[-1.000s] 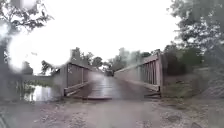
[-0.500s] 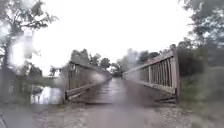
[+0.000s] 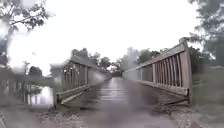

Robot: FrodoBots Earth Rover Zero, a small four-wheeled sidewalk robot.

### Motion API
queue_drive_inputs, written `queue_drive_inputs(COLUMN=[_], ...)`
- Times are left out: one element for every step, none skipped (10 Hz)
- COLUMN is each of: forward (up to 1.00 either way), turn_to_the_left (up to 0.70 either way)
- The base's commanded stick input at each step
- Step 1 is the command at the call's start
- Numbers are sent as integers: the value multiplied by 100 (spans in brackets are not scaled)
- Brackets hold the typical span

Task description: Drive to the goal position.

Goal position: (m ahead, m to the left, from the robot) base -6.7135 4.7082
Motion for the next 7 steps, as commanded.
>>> queue_drive_inputs(forward=[70, 70, 70, 70, 70, 70, 70], turn_to_the_left=[14, 14, 14, 14, 10, 0, 0])
